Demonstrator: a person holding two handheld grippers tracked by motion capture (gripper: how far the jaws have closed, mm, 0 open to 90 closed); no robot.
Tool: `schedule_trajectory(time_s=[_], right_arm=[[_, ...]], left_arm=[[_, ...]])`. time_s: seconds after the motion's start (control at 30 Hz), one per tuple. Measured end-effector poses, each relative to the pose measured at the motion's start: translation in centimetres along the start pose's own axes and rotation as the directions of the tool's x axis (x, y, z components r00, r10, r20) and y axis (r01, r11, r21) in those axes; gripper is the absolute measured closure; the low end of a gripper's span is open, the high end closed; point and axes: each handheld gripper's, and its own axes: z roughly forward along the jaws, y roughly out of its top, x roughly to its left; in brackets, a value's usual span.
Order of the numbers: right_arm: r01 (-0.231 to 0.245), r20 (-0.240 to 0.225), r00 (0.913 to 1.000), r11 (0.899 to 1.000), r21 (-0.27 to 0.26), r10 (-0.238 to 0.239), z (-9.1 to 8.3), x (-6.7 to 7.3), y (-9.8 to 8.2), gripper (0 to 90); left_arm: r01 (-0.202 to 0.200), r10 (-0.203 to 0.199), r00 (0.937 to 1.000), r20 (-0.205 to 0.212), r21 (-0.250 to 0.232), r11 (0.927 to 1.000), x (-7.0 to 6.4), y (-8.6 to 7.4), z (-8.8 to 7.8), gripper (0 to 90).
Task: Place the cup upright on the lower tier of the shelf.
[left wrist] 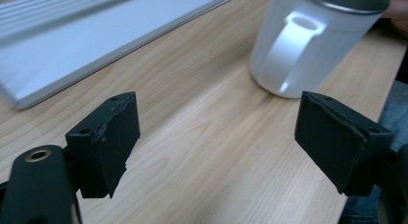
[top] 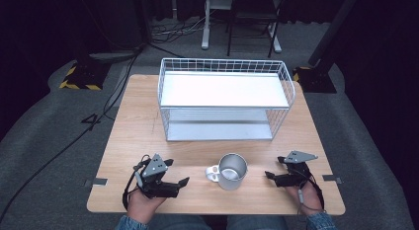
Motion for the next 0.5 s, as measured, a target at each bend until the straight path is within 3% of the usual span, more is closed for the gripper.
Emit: schedule_trajectory(time_s=[0.23, 0.5], right_arm=[[0.002, -0.001, 1.0, 1.0, -0.003, -0.002, 0.0, 0.0, 0.0, 18.3], [0.002, 0.0, 1.0, 1.0, -0.006, -0.002, 0.0, 0.0, 0.0, 19.1]], left_arm=[[-0.041, 0.041, 0.9969, 0.068, -0.003, 0.9992, -1.3, 1.2, 1.2, 16.4], [-0.048, 0.049, 0.9904, 0.13, -0.013, 0.9988, -2.2, 2.1, 2.5, 16.4]])
